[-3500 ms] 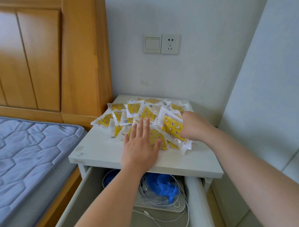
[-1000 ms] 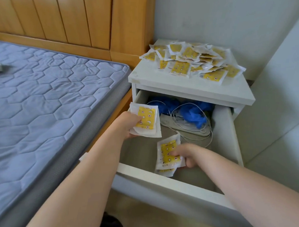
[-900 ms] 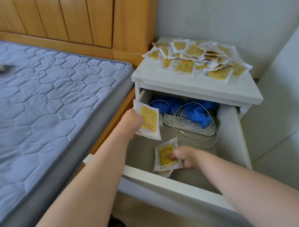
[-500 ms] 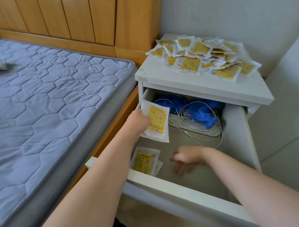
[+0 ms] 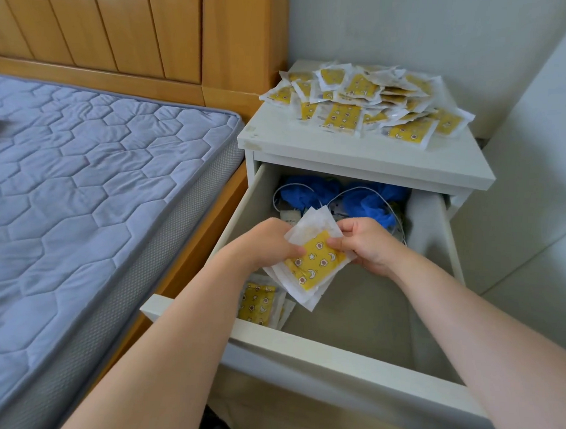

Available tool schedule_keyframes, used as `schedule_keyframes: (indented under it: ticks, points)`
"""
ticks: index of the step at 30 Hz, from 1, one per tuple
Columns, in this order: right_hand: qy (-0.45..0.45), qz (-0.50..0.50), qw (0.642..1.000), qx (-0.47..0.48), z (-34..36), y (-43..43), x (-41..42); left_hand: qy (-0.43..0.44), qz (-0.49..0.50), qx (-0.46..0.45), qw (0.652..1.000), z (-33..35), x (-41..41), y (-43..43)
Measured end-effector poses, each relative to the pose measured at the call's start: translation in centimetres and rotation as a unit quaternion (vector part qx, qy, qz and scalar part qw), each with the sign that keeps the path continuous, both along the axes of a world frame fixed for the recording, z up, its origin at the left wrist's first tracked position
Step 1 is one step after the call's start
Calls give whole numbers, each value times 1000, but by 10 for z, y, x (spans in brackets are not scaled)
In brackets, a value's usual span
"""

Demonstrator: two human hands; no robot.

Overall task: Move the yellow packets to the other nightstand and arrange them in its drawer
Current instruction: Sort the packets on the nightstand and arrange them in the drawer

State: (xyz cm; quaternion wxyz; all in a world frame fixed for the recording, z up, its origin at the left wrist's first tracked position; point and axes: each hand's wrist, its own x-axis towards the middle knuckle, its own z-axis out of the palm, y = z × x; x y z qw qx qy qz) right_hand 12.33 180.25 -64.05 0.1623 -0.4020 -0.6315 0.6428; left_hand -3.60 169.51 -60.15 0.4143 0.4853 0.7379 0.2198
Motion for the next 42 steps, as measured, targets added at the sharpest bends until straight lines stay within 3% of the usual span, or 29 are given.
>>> schedule_keyframes:
  ticks: [3,5,8,14,22,24,28,35,39,42]
  points:
    - [-57,-53,996,39,-7,5,0,43,-19,-1,999,-7,-1,0]
    - [-149,-56,985,58,-15,9,4,112,-35,-34,992,-17,-4,-1]
    - [-338,33,935,106,-28,7,4,247,-111,-111,956,-34,-5,3]
    - [-508,181,831,139,-48,-11,-13,341,-248,-239,875,-56,-10,16]
    - [-574,288,749,162,-42,-5,0,374,-352,-141,847,-79,10,27]
    - [-576,304,746,138,-45,-5,0,385,-354,-136,841,-87,14,25]
    - [-547,304,774,95,-54,-5,-1,395,-364,-146,831,-96,24,21]
    - [-497,299,809,92,-59,-6,0,425,-387,-183,798,-94,21,25]
    - [-471,302,819,122,-60,-13,-5,404,-374,-228,803,-89,14,26]
    - [-448,294,833,141,-64,-15,-6,352,-354,-247,831,-84,8,29]
